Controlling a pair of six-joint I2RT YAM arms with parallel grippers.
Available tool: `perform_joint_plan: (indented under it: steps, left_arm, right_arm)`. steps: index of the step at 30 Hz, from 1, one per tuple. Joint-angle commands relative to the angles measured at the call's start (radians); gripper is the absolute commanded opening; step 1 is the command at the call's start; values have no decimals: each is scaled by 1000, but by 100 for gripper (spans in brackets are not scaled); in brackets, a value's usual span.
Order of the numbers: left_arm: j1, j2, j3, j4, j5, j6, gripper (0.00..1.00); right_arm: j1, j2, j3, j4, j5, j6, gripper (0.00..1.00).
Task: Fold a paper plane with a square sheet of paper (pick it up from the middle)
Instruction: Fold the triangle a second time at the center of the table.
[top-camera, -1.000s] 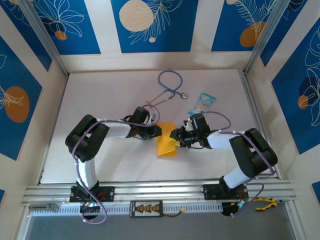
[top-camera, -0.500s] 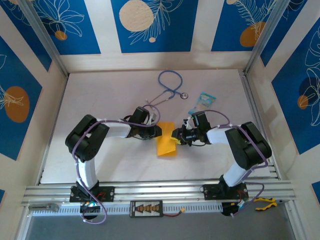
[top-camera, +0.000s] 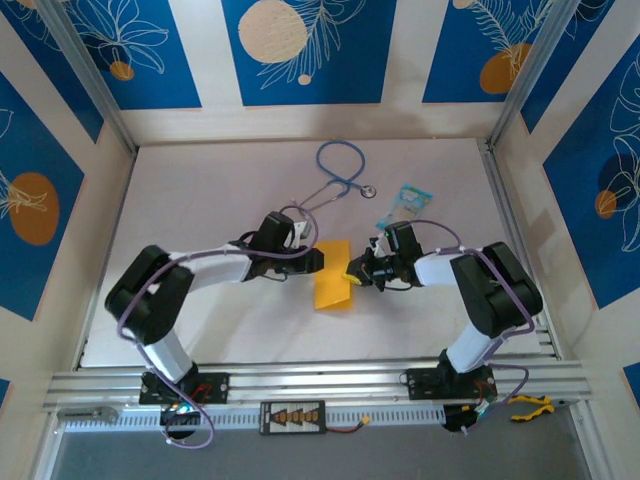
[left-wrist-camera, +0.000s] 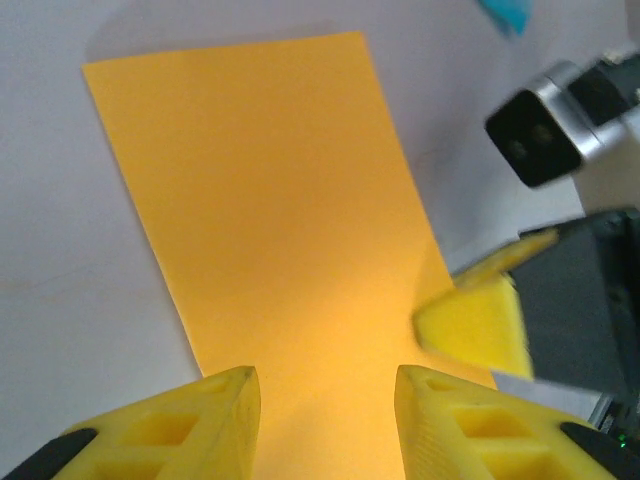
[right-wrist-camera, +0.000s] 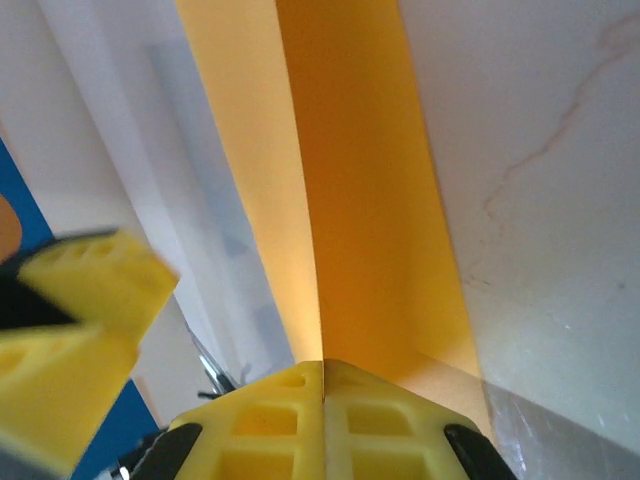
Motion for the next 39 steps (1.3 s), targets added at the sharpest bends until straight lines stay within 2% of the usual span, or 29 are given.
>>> perform_joint_plan:
  steps: [1, 7, 9, 14, 18, 24, 32, 34, 37, 39]
  left_arm:
    - [-92, -116, -50, -21, -172, 141, 41]
    - [-306, -200, -102, -36, -447, 382, 45]
    - [-368, -194, -78, -87, -527, 432, 46]
    - [-514, -112, 22, -215, -749, 529, 53]
    - [-571, -26, 89, -231, -847, 560, 56]
    - [-586, 78, 181, -262, -915, 582, 57]
    - [-586, 92, 183, -256, -924, 564, 46]
    - [-586, 91, 174, -259, -915, 555, 39]
    - [-586, 82, 162, -260, -903, 551, 23]
    - [-584, 69, 151, -251, -889, 547, 18]
  right_arm:
    - [16, -64, -8, -44, 64, 74, 5]
    - [37, -69, 18, -77, 67, 105, 5]
    - [41, -61, 25, -83, 64, 103, 5]
    - [43, -53, 31, -86, 62, 109, 5]
    - [42, -55, 34, -94, 62, 107, 5]
    - [42, -54, 36, -102, 60, 101, 5]
    - [35, -59, 37, -114, 61, 93, 5]
    - [35, -60, 36, -114, 62, 92, 5]
    - [33, -61, 35, -115, 61, 91, 5]
    - [33, -60, 34, -113, 57, 89, 5]
